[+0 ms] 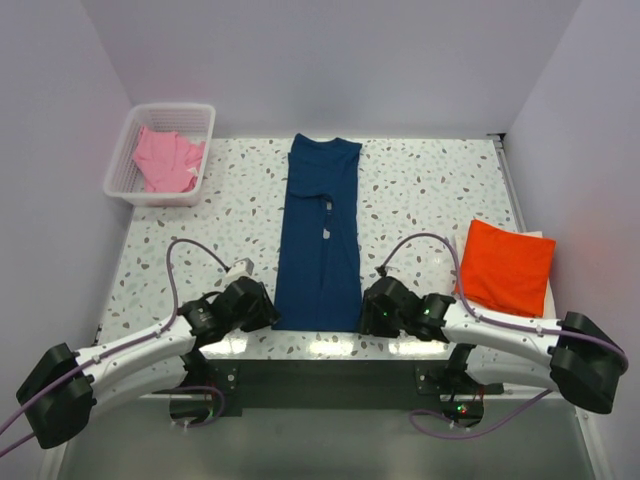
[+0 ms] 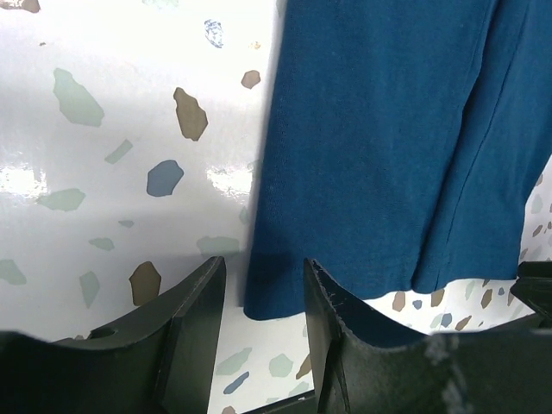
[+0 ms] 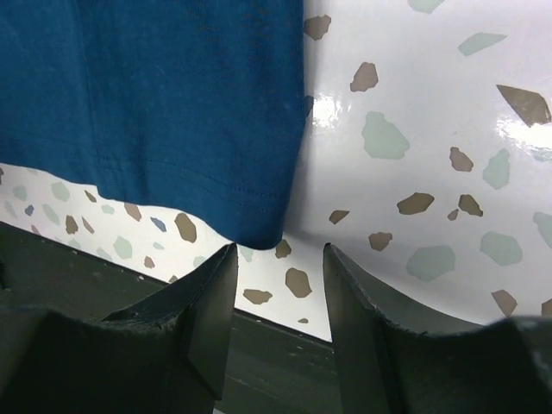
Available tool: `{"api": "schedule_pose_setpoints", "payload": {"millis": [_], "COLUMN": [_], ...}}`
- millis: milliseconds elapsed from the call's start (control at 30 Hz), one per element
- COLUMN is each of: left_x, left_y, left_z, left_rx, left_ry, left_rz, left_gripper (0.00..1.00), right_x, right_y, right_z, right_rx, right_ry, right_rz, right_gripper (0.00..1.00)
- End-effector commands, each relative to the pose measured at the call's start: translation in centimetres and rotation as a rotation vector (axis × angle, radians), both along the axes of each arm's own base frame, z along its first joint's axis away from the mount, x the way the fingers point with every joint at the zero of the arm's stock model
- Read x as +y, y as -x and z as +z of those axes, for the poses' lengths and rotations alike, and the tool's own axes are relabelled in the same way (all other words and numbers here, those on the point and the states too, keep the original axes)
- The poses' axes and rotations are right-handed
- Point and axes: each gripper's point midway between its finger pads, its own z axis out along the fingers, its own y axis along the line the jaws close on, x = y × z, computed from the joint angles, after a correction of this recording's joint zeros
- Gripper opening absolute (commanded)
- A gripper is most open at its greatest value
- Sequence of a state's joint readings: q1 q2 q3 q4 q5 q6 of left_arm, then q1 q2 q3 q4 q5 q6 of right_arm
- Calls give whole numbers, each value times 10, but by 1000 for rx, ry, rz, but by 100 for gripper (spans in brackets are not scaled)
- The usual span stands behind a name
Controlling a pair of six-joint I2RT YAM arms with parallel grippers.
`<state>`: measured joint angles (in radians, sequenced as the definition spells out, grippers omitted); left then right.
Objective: Fold and stack the t-shirts
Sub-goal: Fold the tshirt
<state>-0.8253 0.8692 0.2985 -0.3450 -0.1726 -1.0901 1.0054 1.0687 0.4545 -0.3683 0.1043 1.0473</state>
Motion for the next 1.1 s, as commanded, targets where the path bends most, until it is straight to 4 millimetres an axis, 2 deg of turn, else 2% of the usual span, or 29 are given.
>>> {"api": "schedule_pose_setpoints", "payload": {"millis": [0, 367, 467, 600, 933, 1000, 1067], "left_x": [5, 0, 0, -6, -19, -23, -27], "left_y": [1, 9, 13, 17, 29, 31, 33], "left_z": [-7, -14, -18, -20, -12, -7, -2], "left_rx": [2, 25, 36, 49, 65, 62, 59], "left_ry": [-23, -10, -10, 7, 72, 90, 99], "left_rz": [21, -13, -21, -47, -94, -108, -127], "left_gripper": [46, 41, 40, 36, 3, 0, 0], "right_x": [12, 18, 17, 8, -6, -9, -6], "right_y": [-13, -17, -17, -13, -7, -5, -2], "right_z": [3, -19, -20, -22, -6, -3, 0], "right_rx": [-30, 0, -1, 9, -14, -18, -10], "right_ry": [-56, -18, -10, 45, 74, 79, 65], "right_rz": [-60, -68, -67, -48, -4, 11, 30], "right_gripper": [48, 45, 42, 31, 7, 1, 0]}}
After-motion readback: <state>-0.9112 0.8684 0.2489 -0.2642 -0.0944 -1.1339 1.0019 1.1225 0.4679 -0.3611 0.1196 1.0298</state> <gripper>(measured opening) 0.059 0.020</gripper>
